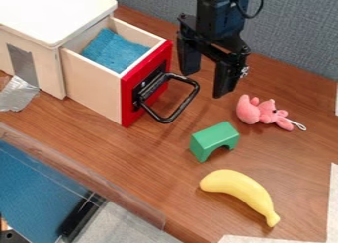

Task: Put the pink object in the drawer

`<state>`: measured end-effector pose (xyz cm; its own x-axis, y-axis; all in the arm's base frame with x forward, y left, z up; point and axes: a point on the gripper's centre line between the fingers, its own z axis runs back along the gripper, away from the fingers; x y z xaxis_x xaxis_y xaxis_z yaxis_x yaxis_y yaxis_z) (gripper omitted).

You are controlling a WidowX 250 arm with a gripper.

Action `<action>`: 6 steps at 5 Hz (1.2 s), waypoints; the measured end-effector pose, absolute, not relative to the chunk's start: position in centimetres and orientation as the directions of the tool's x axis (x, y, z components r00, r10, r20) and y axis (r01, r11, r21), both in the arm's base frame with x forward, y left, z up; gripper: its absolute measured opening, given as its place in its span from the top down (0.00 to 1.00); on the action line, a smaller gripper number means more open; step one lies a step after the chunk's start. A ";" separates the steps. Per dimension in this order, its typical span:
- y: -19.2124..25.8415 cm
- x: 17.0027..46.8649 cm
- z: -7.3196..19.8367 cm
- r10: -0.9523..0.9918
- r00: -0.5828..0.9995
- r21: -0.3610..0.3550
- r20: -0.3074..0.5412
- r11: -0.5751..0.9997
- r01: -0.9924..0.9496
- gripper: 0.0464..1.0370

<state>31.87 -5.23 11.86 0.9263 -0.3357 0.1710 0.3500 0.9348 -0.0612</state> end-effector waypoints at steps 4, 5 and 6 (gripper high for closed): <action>-7.2 31.9 8.0 -0.626 0.773 -0.094 0.104 0.768 0.634 0.04; -7.5 33.9 7.1 -0.681 0.724 -0.084 0.112 0.719 0.690 0.04; -7.9 36.3 5.8 -0.792 0.599 -0.054 0.120 0.597 0.800 0.04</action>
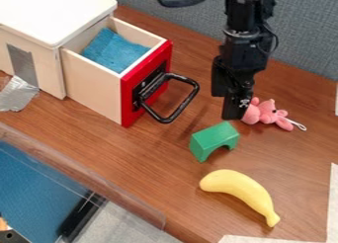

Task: Put the pink object in the drawer

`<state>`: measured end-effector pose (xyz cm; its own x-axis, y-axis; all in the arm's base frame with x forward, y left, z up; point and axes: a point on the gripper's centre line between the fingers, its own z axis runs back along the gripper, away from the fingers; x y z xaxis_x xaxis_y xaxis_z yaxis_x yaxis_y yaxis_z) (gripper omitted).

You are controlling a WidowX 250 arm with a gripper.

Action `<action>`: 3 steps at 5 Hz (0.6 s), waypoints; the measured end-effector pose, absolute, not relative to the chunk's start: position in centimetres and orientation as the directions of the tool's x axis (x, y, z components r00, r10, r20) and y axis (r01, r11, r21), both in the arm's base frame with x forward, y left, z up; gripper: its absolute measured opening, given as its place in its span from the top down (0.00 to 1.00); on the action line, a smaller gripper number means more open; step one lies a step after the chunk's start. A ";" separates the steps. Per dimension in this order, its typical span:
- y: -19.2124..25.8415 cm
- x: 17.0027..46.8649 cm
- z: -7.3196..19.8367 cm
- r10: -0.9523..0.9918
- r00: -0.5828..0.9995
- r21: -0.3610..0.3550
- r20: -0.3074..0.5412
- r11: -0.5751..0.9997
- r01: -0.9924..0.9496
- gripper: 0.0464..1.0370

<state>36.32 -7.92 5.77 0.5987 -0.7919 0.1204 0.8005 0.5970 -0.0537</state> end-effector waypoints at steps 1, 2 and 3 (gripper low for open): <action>-8.6 38.1 5.6 -0.830 0.537 -0.026 0.152 0.540 0.841 0.04; -9.2 39.1 5.4 -0.832 0.529 -0.010 0.168 0.535 0.845 0.04; -10.6 39.4 5.4 -0.834 0.520 0.006 0.186 0.530 0.848 0.04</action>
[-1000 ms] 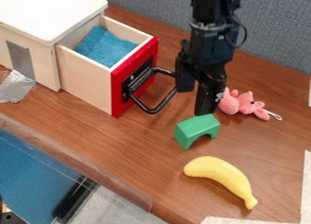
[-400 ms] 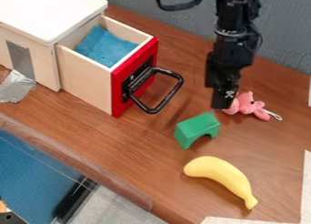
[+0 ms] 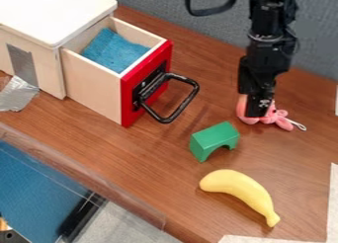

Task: Put the pink object in the drawer

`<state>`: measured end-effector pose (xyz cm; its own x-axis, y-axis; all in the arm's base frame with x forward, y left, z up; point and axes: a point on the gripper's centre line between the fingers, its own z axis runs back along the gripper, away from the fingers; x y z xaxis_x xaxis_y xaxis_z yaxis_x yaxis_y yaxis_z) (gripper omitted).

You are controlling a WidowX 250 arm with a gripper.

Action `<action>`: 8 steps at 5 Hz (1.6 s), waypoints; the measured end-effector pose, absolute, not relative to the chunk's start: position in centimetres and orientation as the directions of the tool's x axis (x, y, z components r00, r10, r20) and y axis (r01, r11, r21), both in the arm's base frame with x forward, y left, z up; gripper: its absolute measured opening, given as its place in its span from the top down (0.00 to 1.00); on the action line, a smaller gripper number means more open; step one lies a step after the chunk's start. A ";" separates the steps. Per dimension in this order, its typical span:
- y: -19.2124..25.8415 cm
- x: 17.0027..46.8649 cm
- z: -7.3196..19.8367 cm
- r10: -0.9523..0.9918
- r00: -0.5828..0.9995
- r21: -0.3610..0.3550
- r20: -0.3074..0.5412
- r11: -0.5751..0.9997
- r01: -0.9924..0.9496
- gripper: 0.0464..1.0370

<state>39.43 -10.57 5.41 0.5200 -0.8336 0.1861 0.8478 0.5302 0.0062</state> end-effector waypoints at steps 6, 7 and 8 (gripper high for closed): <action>-10.6 41.2 1.1 -0.787 0.584 0.060 0.198 0.605 0.794 0.62; -10.4 41.2 1.0 -0.784 0.585 0.044 0.209 0.605 0.795 0.73; -10.4 40.3 1.5 -0.784 0.580 0.025 0.223 0.599 0.801 0.73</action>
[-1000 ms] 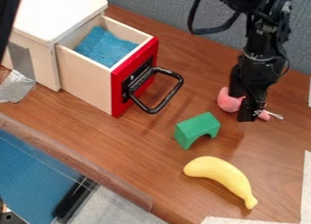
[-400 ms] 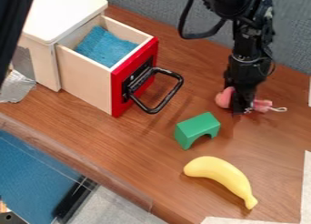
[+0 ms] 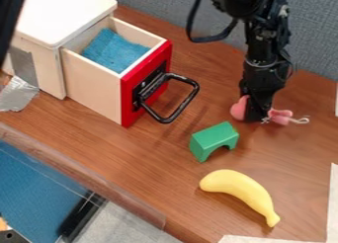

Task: Put the pink object in the drawer

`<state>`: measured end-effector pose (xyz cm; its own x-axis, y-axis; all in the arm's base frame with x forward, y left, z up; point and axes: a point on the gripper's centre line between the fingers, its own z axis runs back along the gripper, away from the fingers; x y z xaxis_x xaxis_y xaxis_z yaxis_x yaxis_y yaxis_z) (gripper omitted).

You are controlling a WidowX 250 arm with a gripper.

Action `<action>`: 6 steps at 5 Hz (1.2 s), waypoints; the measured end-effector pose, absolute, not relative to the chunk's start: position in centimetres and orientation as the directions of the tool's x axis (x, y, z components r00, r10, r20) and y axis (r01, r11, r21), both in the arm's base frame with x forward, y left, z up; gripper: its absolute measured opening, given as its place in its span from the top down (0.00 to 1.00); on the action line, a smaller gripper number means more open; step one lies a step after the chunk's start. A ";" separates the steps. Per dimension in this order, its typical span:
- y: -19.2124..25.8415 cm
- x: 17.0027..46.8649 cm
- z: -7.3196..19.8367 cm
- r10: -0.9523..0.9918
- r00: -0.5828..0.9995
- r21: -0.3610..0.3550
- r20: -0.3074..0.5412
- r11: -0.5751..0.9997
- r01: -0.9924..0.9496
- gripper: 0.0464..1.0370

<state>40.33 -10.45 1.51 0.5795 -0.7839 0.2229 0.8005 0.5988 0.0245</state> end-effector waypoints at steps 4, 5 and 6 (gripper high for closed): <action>-6.8 34.8 11.4 -0.653 0.641 0.097 0.405 0.727 0.680 0.74; -3.6 33.2 12.6 -0.575 0.711 0.079 0.405 0.796 0.600 0.74; -0.6 32.3 12.5 -0.496 0.769 0.003 0.404 0.841 0.541 0.74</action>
